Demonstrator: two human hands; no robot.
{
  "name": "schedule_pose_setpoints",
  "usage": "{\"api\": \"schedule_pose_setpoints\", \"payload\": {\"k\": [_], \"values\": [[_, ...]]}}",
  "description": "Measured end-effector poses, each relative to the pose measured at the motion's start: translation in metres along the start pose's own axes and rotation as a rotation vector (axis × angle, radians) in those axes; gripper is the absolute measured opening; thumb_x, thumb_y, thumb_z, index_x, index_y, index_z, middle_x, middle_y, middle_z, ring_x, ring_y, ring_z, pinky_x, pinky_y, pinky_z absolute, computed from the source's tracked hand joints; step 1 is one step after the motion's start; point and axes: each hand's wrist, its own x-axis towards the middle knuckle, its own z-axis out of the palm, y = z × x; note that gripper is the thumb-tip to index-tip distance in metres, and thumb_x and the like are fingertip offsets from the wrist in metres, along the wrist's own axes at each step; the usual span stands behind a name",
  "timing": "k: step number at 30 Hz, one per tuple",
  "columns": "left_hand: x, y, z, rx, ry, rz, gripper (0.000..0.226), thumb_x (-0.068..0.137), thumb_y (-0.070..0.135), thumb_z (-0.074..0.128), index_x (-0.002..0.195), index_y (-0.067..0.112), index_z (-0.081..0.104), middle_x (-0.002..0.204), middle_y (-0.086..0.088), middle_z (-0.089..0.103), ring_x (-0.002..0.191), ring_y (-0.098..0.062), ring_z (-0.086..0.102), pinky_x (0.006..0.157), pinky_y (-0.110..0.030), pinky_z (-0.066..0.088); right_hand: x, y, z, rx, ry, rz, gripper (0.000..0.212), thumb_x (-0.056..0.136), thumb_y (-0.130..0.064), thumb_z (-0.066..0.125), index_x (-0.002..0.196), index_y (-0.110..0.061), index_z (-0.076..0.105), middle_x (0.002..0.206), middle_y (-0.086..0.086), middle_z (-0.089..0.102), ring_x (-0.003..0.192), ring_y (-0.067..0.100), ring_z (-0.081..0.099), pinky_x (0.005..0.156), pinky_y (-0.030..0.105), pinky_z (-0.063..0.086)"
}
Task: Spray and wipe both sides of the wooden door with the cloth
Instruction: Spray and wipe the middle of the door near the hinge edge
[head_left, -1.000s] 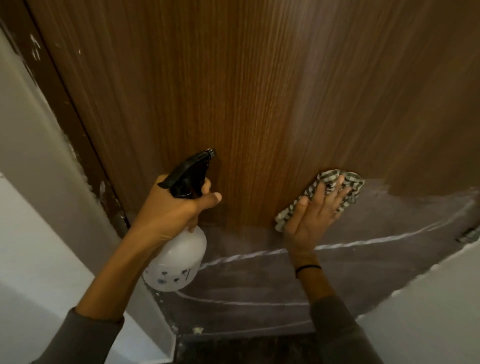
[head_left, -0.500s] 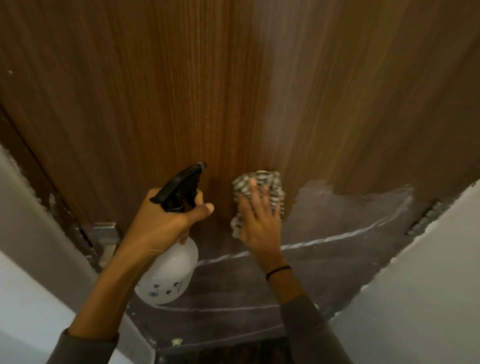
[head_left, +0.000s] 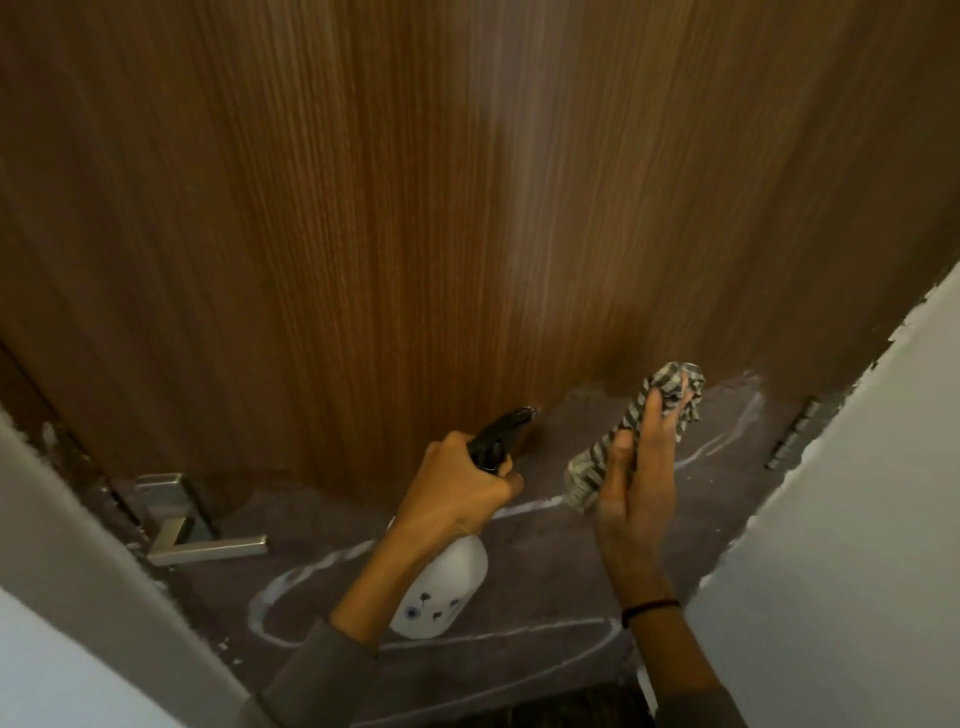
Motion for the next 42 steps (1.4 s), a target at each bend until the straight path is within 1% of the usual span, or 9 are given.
{"api": "schedule_pose_setpoints", "payload": {"k": [6, 14, 17, 24, 29, 33, 36, 38, 42], "values": [[-0.002, 0.003, -0.016, -0.064, 0.05, 0.006, 0.028, 0.082, 0.015, 0.081, 0.064, 0.019, 0.059, 0.059, 0.002, 0.057, 0.052, -0.017, 0.053, 0.059, -0.037, 0.046, 0.014, -0.017, 0.032, 0.068, -0.045, -0.105, 0.056, 0.107, -0.01, 0.038, 0.159, -0.022, 0.021, 0.17, 0.007, 0.002, 0.157, 0.03, 0.006, 0.126, 0.031, 0.018], [0.011, 0.027, -0.018, -0.098, -0.007, 0.013, 0.023, 0.085, 0.009, 0.08, 0.072, 0.013, 0.061, 0.055, -0.003, 0.055, 0.042, -0.016, 0.047, 0.055, -0.036, 0.046, 0.013, 0.014, 0.088, -0.423, -0.29, -0.523, 0.056, 0.096, -0.037, 0.041, 0.148, -0.02, 0.034, 0.166, -0.002, 0.015, 0.156, 0.019, -0.013, 0.118, 0.058, 0.013], [0.02, 0.038, -0.007, -0.112, -0.041, 0.039, 0.025, 0.086, 0.009, 0.079, 0.071, 0.012, 0.059, 0.052, 0.0, 0.052, 0.041, -0.015, 0.045, 0.051, -0.033, 0.043, 0.026, 0.042, 0.064, -0.426, -0.174, -0.36, 0.058, 0.103, -0.038, 0.035, 0.157, -0.025, 0.019, 0.169, -0.007, -0.016, 0.155, 0.023, -0.014, 0.121, 0.054, 0.006], [0.025, 0.046, 0.005, -0.19, 0.015, 0.09, 0.027, 0.089, 0.008, 0.076, 0.073, 0.012, 0.055, 0.05, 0.004, 0.047, 0.037, -0.013, 0.041, 0.042, -0.024, 0.039, 0.038, 0.093, 0.014, -0.108, 0.048, 0.211, 0.061, 0.11, -0.028, 0.033, 0.161, -0.012, 0.005, 0.169, 0.015, -0.009, 0.156, 0.034, -0.009, 0.127, 0.05, 0.0], [0.02, 0.047, 0.001, -0.175, 0.021, 0.126, 0.025, 0.09, 0.008, 0.075, 0.075, 0.007, 0.055, 0.051, -0.004, 0.046, 0.036, -0.015, 0.041, 0.043, -0.023, 0.039, 0.001, 0.046, 0.06, -0.169, -0.155, -0.141, 0.063, 0.108, -0.032, 0.031, 0.161, -0.032, -0.003, 0.168, -0.005, -0.019, 0.155, 0.029, -0.013, 0.125, 0.052, 0.001], [0.019, 0.047, -0.001, -0.18, 0.056, 0.131, 0.024, 0.09, 0.006, 0.075, 0.075, 0.009, 0.056, 0.049, -0.002, 0.046, 0.037, -0.015, 0.041, 0.043, -0.024, 0.04, -0.022, 0.037, 0.087, -0.284, -0.4, -0.466, 0.072, 0.097, -0.036, 0.052, 0.159, -0.022, 0.018, 0.167, 0.002, 0.012, 0.156, 0.026, -0.013, 0.109, 0.072, 0.023], [0.02, 0.047, -0.002, -0.186, 0.06, 0.116, 0.023, 0.09, 0.006, 0.074, 0.076, 0.008, 0.056, 0.05, -0.002, 0.046, 0.037, -0.014, 0.04, 0.042, -0.023, 0.039, -0.011, 0.056, 0.075, -0.391, -0.44, -0.657, 0.085, 0.089, -0.026, 0.068, 0.158, -0.021, 0.019, 0.166, 0.002, 0.014, 0.155, 0.021, -0.013, 0.115, 0.062, 0.022], [0.021, 0.046, -0.002, -0.176, 0.07, 0.11, 0.023, 0.09, 0.008, 0.075, 0.075, 0.009, 0.057, 0.051, -0.006, 0.045, 0.037, -0.015, 0.04, 0.042, -0.023, 0.039, -0.001, 0.076, 0.057, -0.436, -0.413, -0.654, 0.103, 0.084, -0.02, 0.072, 0.162, -0.025, 0.004, 0.17, -0.002, -0.007, 0.156, 0.02, -0.011, 0.117, 0.057, 0.02], [0.013, 0.046, -0.006, -0.195, 0.117, 0.111, 0.024, 0.09, 0.009, 0.075, 0.076, 0.008, 0.055, 0.051, -0.006, 0.042, 0.036, -0.015, 0.038, 0.042, -0.022, 0.039, 0.011, 0.105, 0.025, -0.371, -0.263, -0.409, 0.077, 0.091, -0.019, 0.048, 0.16, -0.024, 0.015, 0.169, -0.006, -0.012, 0.156, 0.024, -0.013, 0.111, 0.064, 0.017]]}}
